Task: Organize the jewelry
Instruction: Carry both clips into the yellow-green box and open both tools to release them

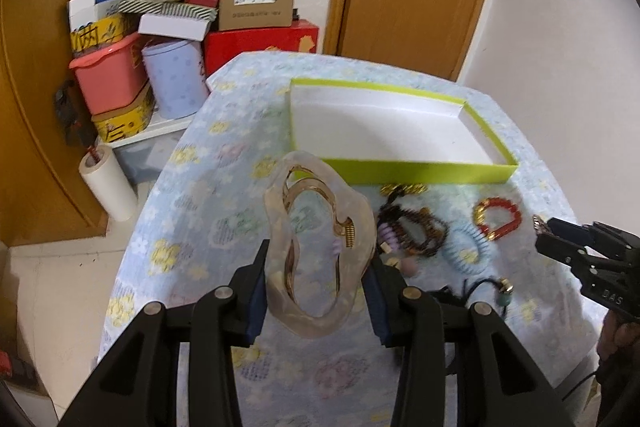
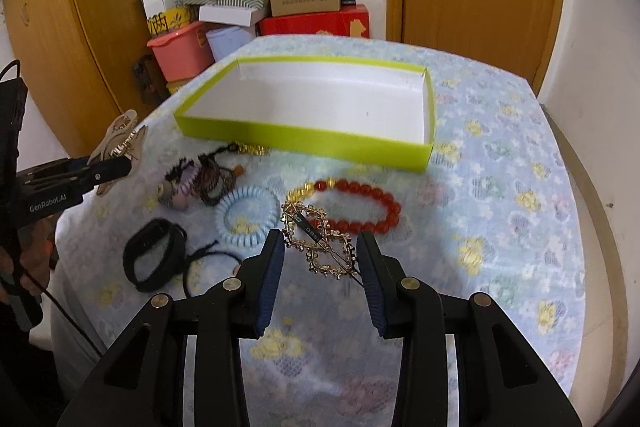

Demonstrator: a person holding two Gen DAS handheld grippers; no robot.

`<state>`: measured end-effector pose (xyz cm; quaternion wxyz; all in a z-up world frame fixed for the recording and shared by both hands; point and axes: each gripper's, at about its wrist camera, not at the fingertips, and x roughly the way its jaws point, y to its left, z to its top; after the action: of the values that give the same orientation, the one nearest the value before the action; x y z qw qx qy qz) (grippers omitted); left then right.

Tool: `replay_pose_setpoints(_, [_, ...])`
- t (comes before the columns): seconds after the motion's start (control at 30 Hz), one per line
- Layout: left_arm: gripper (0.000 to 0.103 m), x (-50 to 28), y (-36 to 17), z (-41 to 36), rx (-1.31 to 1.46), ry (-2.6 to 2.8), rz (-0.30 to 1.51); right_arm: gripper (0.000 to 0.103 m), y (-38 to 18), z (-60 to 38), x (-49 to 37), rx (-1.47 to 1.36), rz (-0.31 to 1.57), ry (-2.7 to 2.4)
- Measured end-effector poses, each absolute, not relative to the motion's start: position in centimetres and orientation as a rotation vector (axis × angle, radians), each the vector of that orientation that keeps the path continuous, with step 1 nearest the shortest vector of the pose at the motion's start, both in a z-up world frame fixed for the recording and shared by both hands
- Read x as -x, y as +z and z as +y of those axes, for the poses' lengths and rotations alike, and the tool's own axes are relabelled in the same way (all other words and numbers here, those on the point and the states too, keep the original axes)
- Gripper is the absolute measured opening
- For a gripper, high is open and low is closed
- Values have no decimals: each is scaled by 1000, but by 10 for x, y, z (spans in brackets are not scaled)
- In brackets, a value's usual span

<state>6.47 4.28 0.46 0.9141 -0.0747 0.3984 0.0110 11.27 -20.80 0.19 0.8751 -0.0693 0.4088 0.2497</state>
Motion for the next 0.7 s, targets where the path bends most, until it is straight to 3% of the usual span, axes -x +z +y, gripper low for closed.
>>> replay_pose_setpoints(0.3, [43, -114, 28, 35, 96, -19, 782, 39, 22, -202, -154, 146, 807, 524])
replay_pose_setpoints(0.7, [43, -211, 5, 36, 56, -20, 859, 39, 11, -190, -256, 133, 847, 480])
